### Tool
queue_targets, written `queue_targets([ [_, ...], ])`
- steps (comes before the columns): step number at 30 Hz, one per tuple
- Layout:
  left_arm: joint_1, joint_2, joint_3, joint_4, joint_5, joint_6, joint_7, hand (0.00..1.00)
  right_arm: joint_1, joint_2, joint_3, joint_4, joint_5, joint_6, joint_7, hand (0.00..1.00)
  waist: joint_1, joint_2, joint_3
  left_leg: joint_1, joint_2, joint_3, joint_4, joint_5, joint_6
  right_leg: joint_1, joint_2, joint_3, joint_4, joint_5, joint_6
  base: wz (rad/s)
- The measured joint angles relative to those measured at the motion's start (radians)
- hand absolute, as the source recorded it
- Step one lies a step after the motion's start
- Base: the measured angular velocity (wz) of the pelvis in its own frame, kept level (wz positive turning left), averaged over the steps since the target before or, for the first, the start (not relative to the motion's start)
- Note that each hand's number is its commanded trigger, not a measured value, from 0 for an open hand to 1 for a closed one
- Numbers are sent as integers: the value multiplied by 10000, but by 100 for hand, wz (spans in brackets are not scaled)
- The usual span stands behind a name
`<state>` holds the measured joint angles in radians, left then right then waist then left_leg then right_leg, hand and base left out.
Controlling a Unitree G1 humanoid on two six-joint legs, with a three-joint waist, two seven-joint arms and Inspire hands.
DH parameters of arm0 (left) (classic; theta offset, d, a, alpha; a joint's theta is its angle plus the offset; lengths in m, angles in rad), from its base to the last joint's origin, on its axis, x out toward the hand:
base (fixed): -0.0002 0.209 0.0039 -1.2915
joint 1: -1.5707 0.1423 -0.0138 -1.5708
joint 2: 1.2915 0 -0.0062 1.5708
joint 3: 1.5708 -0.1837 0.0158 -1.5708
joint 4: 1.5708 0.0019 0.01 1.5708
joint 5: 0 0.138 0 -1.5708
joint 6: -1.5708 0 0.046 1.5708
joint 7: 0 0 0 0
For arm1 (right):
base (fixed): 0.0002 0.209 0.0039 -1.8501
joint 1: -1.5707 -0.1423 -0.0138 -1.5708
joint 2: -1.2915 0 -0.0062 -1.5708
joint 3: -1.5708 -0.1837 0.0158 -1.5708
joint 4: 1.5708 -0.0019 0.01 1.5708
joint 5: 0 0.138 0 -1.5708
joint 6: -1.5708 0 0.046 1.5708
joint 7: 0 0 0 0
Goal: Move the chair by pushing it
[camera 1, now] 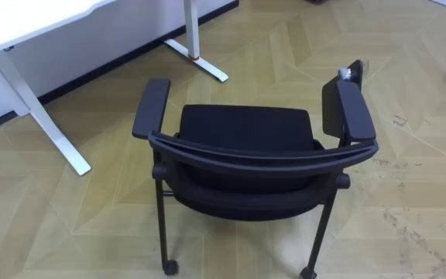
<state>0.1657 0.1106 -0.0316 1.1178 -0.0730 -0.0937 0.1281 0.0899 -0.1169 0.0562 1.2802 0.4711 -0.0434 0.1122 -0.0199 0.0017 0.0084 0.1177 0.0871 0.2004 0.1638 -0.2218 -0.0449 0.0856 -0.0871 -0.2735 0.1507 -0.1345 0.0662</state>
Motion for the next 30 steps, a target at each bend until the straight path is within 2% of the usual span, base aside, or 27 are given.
queue_targets([
  [12, 3, -2, 96, 10, 197, -2, 1, 0, 60, -8, -17, -38, -14, -6, -7, 0, -8, 14, -28, 18, 0, -2, 17, 0, 0, 27, 1, -8, 11, 1, -2, 0],
  [20, 93, -44, 105, 33, -250, -1, 187, 0, 49, -8, -23, 25, -34, -5, -44, 0, -17, 45, 34, 84, 0, -7, -18, -1, -1, 90, 3, -17, -3, -2, 3, 0],
  [23, 137, -67, 331, 71, -364, 1, 227, 0, 60, -6, -97, 30, -77, 2, -34, 0, -5, 23, 19, 83, 0, -4, -48, -4, -5, 87, 16, -13, -17, -5, 7, 0],
  [24, 219, -87, 440, 71, -471, 4, 280, 0, 83, -7, -108, 30, -67, 4, -58, 0, 2, 65, 6, 84, 0, -1, -53, -4, -6, 82, 17, -9, -18, -7, 10, 0],
  [25, 289, -105, 559, 71, -485, 6, 323, 0, 82, -7, -142, 26, -55, 8, -64, 0, 2, 8, -25, 91, 0, 1, -53, -5, -6, 85, 16, -11, -18, -7, 11, 0],
  [30, 445, -92, 1521, 24, -299, 32, 1438, 0, 104, -18, -262, 19, -87, 20, -279, 0, 6, 37, -33, 147, 1, -1, -44, -5, -7, 150, 14, -20, -16, -7, 11, 0],
])
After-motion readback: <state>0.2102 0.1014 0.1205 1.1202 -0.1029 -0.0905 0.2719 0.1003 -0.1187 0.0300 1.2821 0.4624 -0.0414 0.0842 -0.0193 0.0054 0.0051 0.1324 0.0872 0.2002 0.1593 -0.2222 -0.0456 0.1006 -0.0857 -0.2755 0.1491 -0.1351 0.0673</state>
